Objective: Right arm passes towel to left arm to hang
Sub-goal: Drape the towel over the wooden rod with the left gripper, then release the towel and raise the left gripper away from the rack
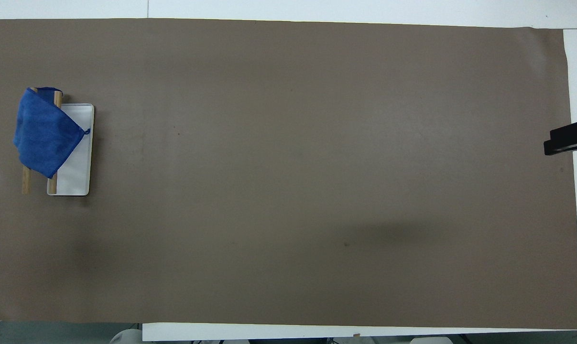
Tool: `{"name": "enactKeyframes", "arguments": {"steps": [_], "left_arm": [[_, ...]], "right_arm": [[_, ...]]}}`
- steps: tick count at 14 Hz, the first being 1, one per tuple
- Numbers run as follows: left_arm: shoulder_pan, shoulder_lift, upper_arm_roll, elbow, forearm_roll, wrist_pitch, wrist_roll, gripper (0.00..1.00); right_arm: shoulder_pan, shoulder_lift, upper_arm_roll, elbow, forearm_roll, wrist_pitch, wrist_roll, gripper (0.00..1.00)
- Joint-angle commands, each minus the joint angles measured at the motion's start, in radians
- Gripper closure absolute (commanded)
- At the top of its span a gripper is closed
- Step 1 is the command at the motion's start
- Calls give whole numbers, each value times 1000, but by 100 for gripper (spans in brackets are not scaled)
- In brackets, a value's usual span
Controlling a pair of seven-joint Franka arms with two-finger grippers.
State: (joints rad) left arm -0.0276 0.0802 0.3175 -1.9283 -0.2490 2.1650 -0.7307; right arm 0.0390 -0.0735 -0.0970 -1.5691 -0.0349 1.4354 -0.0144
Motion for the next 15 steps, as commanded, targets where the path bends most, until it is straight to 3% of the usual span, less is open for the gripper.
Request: {"name": "enactKeyframes", "arguments": {"steps": [1, 5, 7, 9, 12, 15], "left_arm": [[-9, -7, -43, 57, 45, -88, 97, 2], [-15, -16, -207, 139, 258, -226, 143, 1], [-21, -19, -257, 218, 261, -334, 183, 1], [-40, -34, -290, 232, 269, -388, 273, 1], [-52, -66, -360, 259, 333, -436, 426, 1], [-70, -74, -368, 261, 332, -427, 547, 1]], "right_arm": [[2, -28, -4, -37, -2, 22, -15, 0], [4, -25, -4, -37, -2, 20, -16, 0], [4, -26, -4, -40, -2, 16, -16, 0], [4, -37, -13, -74, -2, 22, -18, 0], [4, -45, -30, -88, -2, 25, -24, 0], [4, -42, -23, -82, -3, 19, -21, 0]]}}
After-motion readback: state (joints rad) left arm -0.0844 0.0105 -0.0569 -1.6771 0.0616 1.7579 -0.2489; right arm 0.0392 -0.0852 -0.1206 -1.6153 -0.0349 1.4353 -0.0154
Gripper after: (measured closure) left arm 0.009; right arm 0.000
